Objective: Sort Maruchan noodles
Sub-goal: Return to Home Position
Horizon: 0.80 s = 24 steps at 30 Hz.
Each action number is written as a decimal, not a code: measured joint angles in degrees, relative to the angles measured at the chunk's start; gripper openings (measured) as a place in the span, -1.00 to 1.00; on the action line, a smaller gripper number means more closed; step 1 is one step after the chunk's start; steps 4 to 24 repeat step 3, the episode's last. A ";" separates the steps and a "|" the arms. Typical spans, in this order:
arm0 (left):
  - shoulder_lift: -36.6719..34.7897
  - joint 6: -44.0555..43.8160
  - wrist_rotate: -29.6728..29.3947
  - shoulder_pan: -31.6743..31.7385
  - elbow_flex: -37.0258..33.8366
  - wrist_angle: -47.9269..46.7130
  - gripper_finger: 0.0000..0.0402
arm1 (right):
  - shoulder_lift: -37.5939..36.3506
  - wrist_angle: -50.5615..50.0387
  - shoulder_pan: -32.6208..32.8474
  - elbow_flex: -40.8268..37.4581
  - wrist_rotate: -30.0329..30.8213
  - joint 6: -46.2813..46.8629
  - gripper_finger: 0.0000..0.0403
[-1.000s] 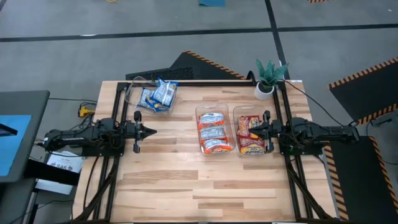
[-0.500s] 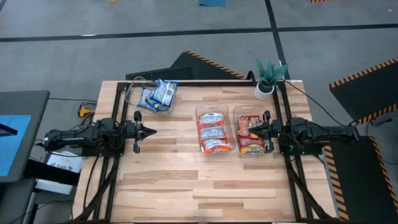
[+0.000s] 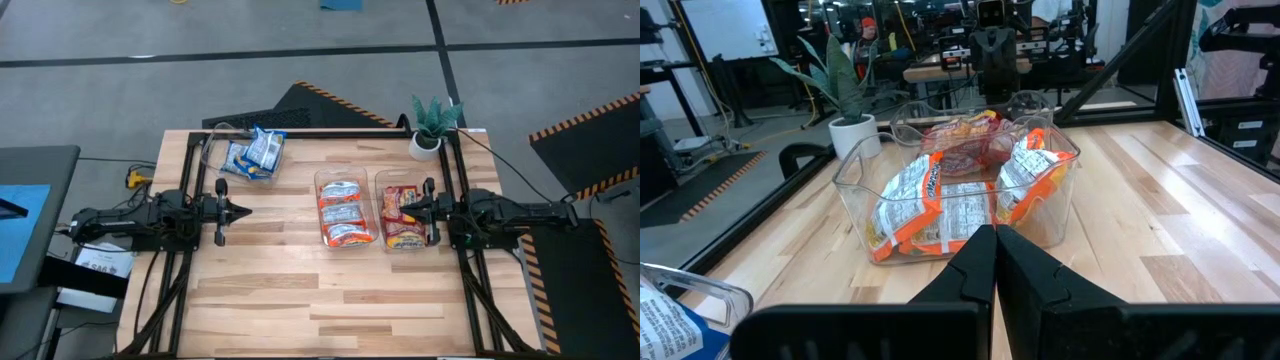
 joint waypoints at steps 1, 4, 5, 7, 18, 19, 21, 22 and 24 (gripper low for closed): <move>0.00 0.00 -0.02 0.00 0.00 0.00 -1.00 | 0.00 0.01 -0.01 0.00 0.00 -0.01 -0.79; 0.00 0.00 -0.01 0.00 0.00 -0.02 -1.00 | 0.00 0.01 0.00 0.00 0.01 0.00 -0.79; 0.00 0.00 -0.01 0.00 0.00 -0.02 -1.00 | 0.00 0.01 0.00 0.00 0.01 0.00 -0.79; 0.00 0.00 -0.01 0.00 0.00 -0.02 -1.00 | 0.00 0.01 0.00 0.00 0.01 0.00 -0.79; 0.00 0.00 -0.01 0.00 0.00 -0.02 -1.00 | 0.00 0.01 0.00 0.00 0.01 0.00 -0.79; 0.00 0.00 -0.01 0.00 0.00 -0.02 -1.00 | 0.00 0.01 0.00 0.00 0.01 0.00 -0.79; 0.00 0.00 -0.01 0.00 0.00 -0.02 -1.00 | 0.00 0.01 0.00 0.00 0.01 0.00 -0.79; 0.00 0.00 -0.01 0.00 0.00 -0.02 -1.00 | 0.00 0.01 0.00 0.00 0.01 0.00 -0.79; 0.00 0.00 -0.01 0.00 0.00 -0.02 -1.00 | 0.00 0.01 0.00 0.00 0.01 0.00 -0.79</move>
